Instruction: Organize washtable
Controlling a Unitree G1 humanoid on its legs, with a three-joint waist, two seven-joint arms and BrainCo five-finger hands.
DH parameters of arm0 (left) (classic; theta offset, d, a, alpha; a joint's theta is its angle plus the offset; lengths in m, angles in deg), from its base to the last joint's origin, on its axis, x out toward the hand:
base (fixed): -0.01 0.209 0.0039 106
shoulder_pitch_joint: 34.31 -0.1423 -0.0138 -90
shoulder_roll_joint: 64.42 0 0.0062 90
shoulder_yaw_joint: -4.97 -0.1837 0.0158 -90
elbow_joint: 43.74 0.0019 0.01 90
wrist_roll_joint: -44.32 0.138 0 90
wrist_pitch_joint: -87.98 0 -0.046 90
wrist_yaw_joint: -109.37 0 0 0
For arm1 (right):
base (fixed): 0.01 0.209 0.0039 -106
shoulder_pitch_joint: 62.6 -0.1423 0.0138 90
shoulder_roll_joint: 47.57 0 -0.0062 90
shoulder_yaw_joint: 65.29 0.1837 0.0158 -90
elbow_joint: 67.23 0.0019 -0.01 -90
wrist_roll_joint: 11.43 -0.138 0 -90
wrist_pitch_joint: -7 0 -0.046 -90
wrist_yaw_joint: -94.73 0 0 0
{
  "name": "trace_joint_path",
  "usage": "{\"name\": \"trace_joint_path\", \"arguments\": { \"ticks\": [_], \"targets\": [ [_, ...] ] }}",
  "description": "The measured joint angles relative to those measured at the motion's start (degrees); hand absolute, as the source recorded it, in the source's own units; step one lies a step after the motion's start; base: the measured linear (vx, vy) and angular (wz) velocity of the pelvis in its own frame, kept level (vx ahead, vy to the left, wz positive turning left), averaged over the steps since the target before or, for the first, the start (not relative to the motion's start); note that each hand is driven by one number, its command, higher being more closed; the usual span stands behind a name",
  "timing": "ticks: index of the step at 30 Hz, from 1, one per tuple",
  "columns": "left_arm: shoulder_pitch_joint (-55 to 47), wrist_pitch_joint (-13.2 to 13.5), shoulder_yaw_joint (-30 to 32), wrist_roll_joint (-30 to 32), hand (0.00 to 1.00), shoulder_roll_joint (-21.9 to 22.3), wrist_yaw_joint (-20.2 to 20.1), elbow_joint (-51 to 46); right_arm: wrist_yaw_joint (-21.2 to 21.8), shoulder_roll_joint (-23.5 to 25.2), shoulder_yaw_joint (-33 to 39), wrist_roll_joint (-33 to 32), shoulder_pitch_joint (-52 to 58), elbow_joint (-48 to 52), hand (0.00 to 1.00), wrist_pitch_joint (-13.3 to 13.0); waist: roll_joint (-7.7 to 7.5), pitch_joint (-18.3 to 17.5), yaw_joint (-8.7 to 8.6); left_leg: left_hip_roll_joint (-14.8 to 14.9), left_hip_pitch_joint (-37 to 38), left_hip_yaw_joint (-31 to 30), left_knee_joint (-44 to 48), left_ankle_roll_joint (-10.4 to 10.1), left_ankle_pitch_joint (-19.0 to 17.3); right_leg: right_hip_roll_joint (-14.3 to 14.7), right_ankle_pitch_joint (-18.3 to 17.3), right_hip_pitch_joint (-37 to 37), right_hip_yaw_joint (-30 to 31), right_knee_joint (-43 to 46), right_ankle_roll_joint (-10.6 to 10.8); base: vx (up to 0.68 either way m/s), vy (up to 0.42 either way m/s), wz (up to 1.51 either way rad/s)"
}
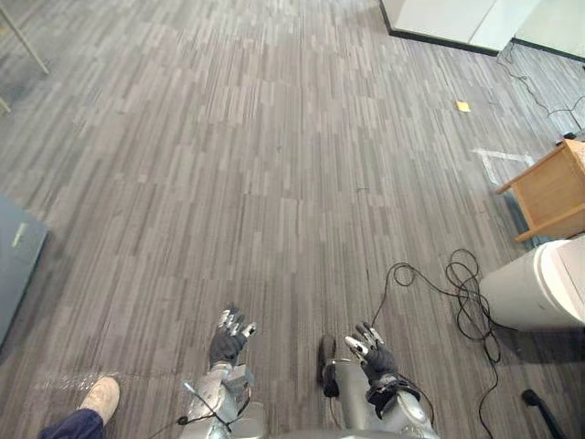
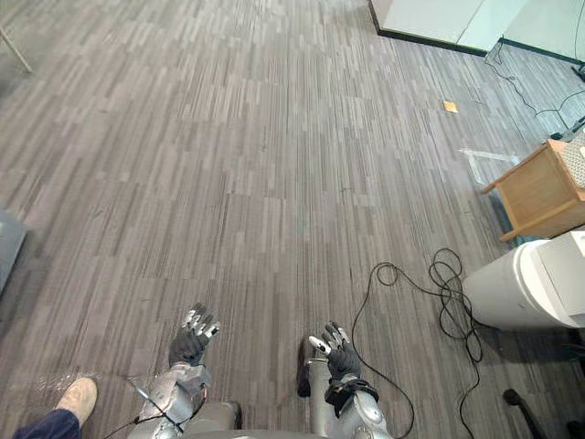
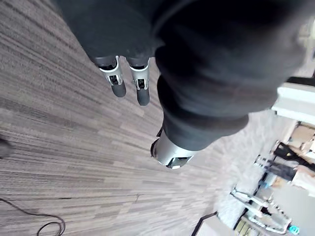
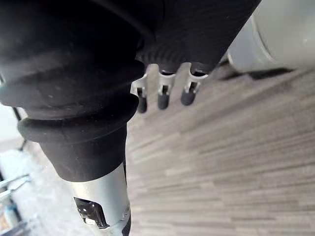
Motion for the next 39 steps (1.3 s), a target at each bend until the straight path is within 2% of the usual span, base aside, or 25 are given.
{"name": "trace_joint_path", "arguments": {
  "ticks": [2, 3, 4, 5, 6, 9, 11, 14, 16, 17, 18, 20, 22, 23, 24, 25, 27, 28, 31, 33, 34, 35, 37, 38, 39],
  "targets": [
    [0.7, -0.1, -0.3, 0.0, 0.0, 1.1, -0.1, 0.3, 0.0, -1.0, 0.0, 0.3, -1.3, -1.0, 0.0, 0.0, 3.05, -0.2, 0.8, 4.1, -1.9, -0.2, 6.8, -4.4, 1.2, 2.9, -0.9, 0.1, -3.1, 4.8, -2.3, 0.65, -0.274, 0.42],
    [0.7, -0.1, 0.1, -0.2, 0.0, 1.5, 0.1, 0.3, 0.0, -1.2, -0.2, 0.4, -3.3, -1.5, 0.0, 0.2, 4.15, -0.3, 1.23, 6.0, -6.4, 0.6, 16.8, -7.0, 5.9, 4.4, -5.1, 1.1, -4.0, 7.3, -3.9, 0.86, -0.401, -0.11],
    [-0.1, -0.5, 1.2, -0.8, 0.0, 2.5, 0.0, 0.5, 0.0, -1.9, -0.4, 0.4, -4.4, -1.2, 0.0, 0.2, 5.64, -0.2, 1.53, 7.9, -10.7, 0.6, 28.8, -3.7, 14.9, 6.7, -7.4, 4.6, -3.8, 6.8, -5.7, 0.88, -0.389, -0.22],
    [-0.6, -0.6, 2.2, -0.9, 0.0, 3.2, 0.0, 0.5, 0.0, -2.5, -0.8, 0.4, -4.4, -0.7, 0.0, 0.1, 6.57, -0.3, 2.32, 9.4, -13.5, 0.0, 37.4, -3.1, 21.6, 8.5, -8.7, 8.5, -3.5, 4.8, -6.6, 0.62, -0.236, -0.29],
    [-0.6, -0.6, 2.4, -1.1, 0.0, 3.6, 0.0, 0.5, 0.0, -2.7, -1.2, 0.2, -4.5, -0.6, 0.0, -0.1, 7.0, -0.1, 2.63, 9.9, -15.6, -0.5, 42.7, -2.8, 21.0, 9.6, -9.2, 11.2, -3.3, 3.3, -6.9, 0.58, -0.218, -0.26],
    [-0.8, -0.7, 2.8, -1.1, 0.0, 4.3, -0.3, 0.1, -0.7, -4.1, -0.6, -0.5, -4.6, -0.6, 0.0, -0.3, 5.58, 0.6, 4.23, 7.7, -26.1, 1.7, 55.9, 3.1, 14.0, 10.5, -10.2, 25.6, -0.2, -4.6, -8.4, 0.76, -0.264, -0.13],
    [-1.9, -0.6, 3.5, -1.2, 0.0, 4.7, -0.3, -1.3, -1.2, -4.1, 0.1, -0.4, -5.8, -0.6, 0.0, -0.3, 4.9, 0.6, 5.28, 4.8, -30.8, 4.3, 50.3, 2.4, 10.9, 9.5, -12.4, 31.0, 2.3, -7.4, -8.6, 0.6, -0.084, -0.42],
    [-3.6, -0.5, 4.4, -1.6, 0.0, 5.4, -0.4, -4.7, -1.2, -4.8, 0.5, -0.6, -7.6, -0.5, 0.0, -0.2, 5.04, 0.6, 6.92, 0.5, -35.9, 7.8, 24.3, 0.7, 11.1, 7.5, -18.1, 35.6, 4.7, -8.3, -6.6, 0.51, 0.065, -0.48],
    [-5.5, -0.5, 4.9, -2.1, 0.0, 6.0, -0.4, -7.1, -1.2, -4.6, 0.4, -0.9, -7.8, -0.2, 0.0, -0.2, 4.89, 0.3, 7.24, -1.7, -36.0, 9.1, 7.5, -2.1, 14.9, 5.9, -21.2, 38.3, 5.9, -8.1, -5.3, 0.55, 0.171, -0.41],
    [-6.8, -0.5, 5.6, -3.1, 0.0, 6.2, -0.3, -9.3, -1.1, -4.2, 0.4, -0.8, -7.9, 0.1, 0.0, -0.2, 4.58, 0.1, 8.08, -2.1, -35.5, 9.7, 3.6, -1.7, 21.2, 4.7, -23.1, 39.7, 7.3, -8.1, -3.8, 0.59, 0.203, -0.58],
    [-6.9, -0.2, 5.8, -3.2, 0.0, 6.3, -0.2, -10.0, -1.1, -3.6, 0.3, -0.7, -7.5, 0.1, 0.0, -0.2, 3.68, -0.9, 8.58, -3.9, -34.7, 11.5, 4.3, 1.9, 25.8, 2.5, -24.4, 40.5, 7.7, -6.8, -1.8, 0.61, 0.214, -0.52],
    [-6.7, -0.1, 6.3, -3.2, 0.0, 6.1, -0.2, -10.2, -1.1, -2.8, -0.7, -0.3, -7.7, 0.0, 0.0, -0.1, 1.32, -1.5, 8.5, -5.4, -33.4, 13.9, 6.1, 8.5, 26.7, -0.7, -25.2, 37.8, 8.4, 2.8, -0.3, 0.67, 0.237, -0.24],
    [-6.8, 0.1, 6.0, -3.2, 0.0, 5.6, -0.2, -10.6, -0.6, -1.7, -1.9, -0.2, -7.7, 0.3, 0.0, -0.1, -1.21, -1.9, 8.35, -7.1, -29.9, 15.9, 7.6, 10.0, 22.0, -3.1, -22.0, 32.9, 9.7, 18.2, 1.5, 0.68, 0.26, -0.21],
    [-6.8, 0.1, 5.8, -3.2, 0.0, 5.2, -0.3, -10.6, 0.0, -1.0, -2.0, -0.2, -7.5, 0.3, 0.0, -0.1, -1.92, -1.9, 8.16, -8.1, -27.0, 15.9, 7.7, 10.4, 19.6, -3.5, -17.5, 30.5, 10.3, 26.2, 1.3, 0.65, 0.273, 0.06],
    [-6.8, 0.1, 5.2, -3.2, 0.0, 4.7, -0.4, -10.7, 0.5, -0.3, -2.1, 0.0, -7.1, 0.3, 0.0, -0.1, -2.46, -1.8, 7.4, -9.6, -22.6, 15.2, 7.1, 11.2, 16.5, -4.4, -7.5, 27.6, 10.3, 36.3, 1.8, 0.72, 0.29, 0.17],
    [-6.8, 0.1, 4.5, -3.2, 0.0, 4.8, -0.3, -10.6, 1.1, -0.1, -2.5, 0.4, -6.9, 0.3, 0.0, -0.1, -2.4, -1.8, 6.86, -10.2, -19.5, 14.6, 6.8, 11.5, 14.6, -4.9, -7.3, 24.9, 10.4, 43.9, 1.4, 0.67, 0.257, 0.24],
    [-6.9, 0.0, 4.2, -3.1, 0.0, 3.8, -0.3, -10.4, 1.4, 0.0, -4.2, 0.8, -5.4, 0.3, 0.0, 0.0, -1.09, -1.8, 6.16, -11.0, -12.1, 12.2, 3.3, 12.1, 11.9, -5.2, -13.9, 17.7, 6.5, 53.9, -2.0, 0.57, 0.186, 0.37],
    [-6.9, 0.0, 4.1, -3.1, 0.0, 3.6, -0.3, -10.4, 1.4, 0.1, -4.5, 0.8, -4.2, 0.3, 0.0, 0.0, -0.1, -2.3, 5.02, -10.9, -9.8, 10.4, 1.4, 12.7, 11.2, -5.1, -16.5, 14.5, 3.5, 53.2, -3.3, 0.53, 0.126, 0.73],
    [-6.3, 0.1, 3.4, -3.0, 0.0, 2.9, -0.3, -9.0, 1.6, 0.5, -4.3, 0.7, -0.8, 0.4, 0.0, 0.2, 0.94, -2.2, 2.8, -10.3, -1.5, 5.2, -3.6, 11.6, 8.7, -2.9, -21.6, 5.2, -2.2, 38.2, -1.7, 0.57, 0.047, 0.78],
    [-5.4, 0.0, 2.1, -2.9, 0.0, 2.0, -0.3, -6.9, 1.5, 0.6, -3.7, 0.7, 0.6, 0.5, 0.0, 0.3, 1.08, -2.3, 1.94, -10.0, 2.2, 3.5, -4.6, 10.0, 6.1, -1.3, -17.5, 1.8, -2.6, 17.5, 0.8, 0.64, -0.024, 0.64],
    [-4.8, -0.1, 1.3, -2.7, 0.0, 1.4, -0.3, -6.3, 1.3, 0.7, -3.6, 0.6, 1.1, 0.7, 0.0, 0.4, 0.26, -2.8, 1.07, -10.5, 5.4, 1.6, -5.5, 8.9, 3.9, -1.4, -12.2, -0.6, -2.4, 2.8, 3.0, 0.66, -0.069, 0.61],
    [-4.6, -0.1, 1.2, -2.5, 0.0, 1.4, -0.3, -6.2, 1.3, 0.7, -3.7, 0.6, 1.2, 0.9, 0.0, 0.4, 0.15, -3.0, 0.43, -10.5, 6.4, 0.6, -5.3, 8.0, 2.6, -1.6, -11.3, -2.5, -2.1, 1.3, 3.7, 0.87, -0.122, 0.84],
    [-5.1, 0.0, 0.6, -1.5, 0.0, 1.3, -0.2, -4.7, 1.2, 0.5, -4.2, 0.6, 2.2, 1.0, 0.0, 0.9, 1.18, -4.3, -1.15, -8.2, 8.6, -1.2, 1.7, 3.8, 0.0, 0.1, -8.2, -3.0, -4.6, 1.1, -2.0, 0.88, -0.172, 0.9],
    [-5.5, -0.1, 0.4, -1.1, 0.0, 1.8, -0.1, -4.4, 1.2, 0.2, -4.3, 0.6, 3.1, 1.5, 0.0, 1.2, 1.31, -5.1, -1.82, -7.4, 7.2, -2.3, 8.8, 3.4, 0.0, 0.7, -1.7, -1.5, -5.3, 0.9, -8.1, 0.96, -0.228, 0.91],
    [-5.7, -0.1, -0.2, -1.1, 0.0, 3.3, 0.0, -4.2, 1.2, -1.1, -4.2, 0.5, 4.3, 3.0, 0.0, 1.4, 4.04, -6.5, -1.56, -4.5, 4.6, -1.8, 18.1, -0.5, 2.2, 2.2, 5.4, -0.3, -6.8, 2.6, -8.5, 0.77, -0.206, 0.44]
  ]
}}
